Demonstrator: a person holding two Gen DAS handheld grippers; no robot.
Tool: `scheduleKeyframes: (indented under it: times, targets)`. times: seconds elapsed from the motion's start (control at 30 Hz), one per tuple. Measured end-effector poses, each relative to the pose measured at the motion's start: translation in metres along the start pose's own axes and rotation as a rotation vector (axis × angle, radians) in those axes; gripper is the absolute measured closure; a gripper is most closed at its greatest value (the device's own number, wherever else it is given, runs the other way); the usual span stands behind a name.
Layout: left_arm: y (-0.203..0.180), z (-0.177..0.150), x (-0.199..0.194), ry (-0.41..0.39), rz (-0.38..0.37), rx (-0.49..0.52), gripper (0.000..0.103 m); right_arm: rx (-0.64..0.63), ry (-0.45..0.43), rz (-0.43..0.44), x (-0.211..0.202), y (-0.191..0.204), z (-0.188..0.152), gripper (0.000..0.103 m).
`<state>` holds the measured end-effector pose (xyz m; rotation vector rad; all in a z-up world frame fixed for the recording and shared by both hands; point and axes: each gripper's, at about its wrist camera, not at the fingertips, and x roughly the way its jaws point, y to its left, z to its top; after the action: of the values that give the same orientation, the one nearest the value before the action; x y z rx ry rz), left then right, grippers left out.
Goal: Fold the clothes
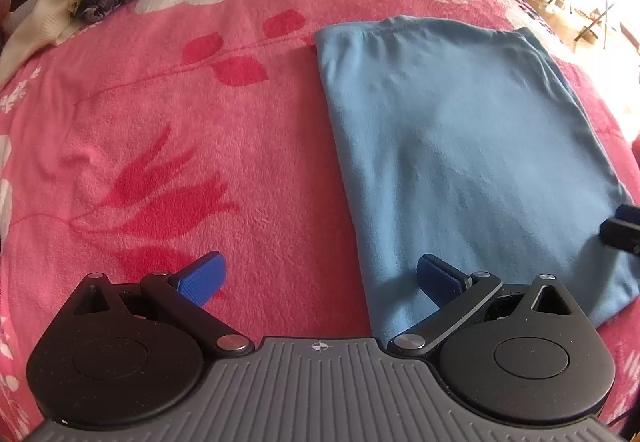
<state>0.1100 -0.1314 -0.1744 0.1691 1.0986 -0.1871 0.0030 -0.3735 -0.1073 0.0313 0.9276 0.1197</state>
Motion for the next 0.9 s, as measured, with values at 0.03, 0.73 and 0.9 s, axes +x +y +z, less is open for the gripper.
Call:
scheduleKeyframes:
  times: [0.03, 0.73, 0.9]
  targets:
    - [0.000, 0.000, 0.000, 0.001, 0.001, 0.002, 0.000, 0.005, -0.002, -0.005, -0.001, -0.003, 0.000, 0.073]
    - [-0.001, -0.006, 0.006, 0.006, -0.009, 0.004, 0.000, 0.059, -0.028, -0.049, -0.007, -0.024, 0.004, 0.074]
    - [0.002, -0.011, 0.010, -0.016, -0.047, 0.007, 0.000, 0.090, -0.032, -0.045, -0.008, -0.029, 0.005, 0.073]
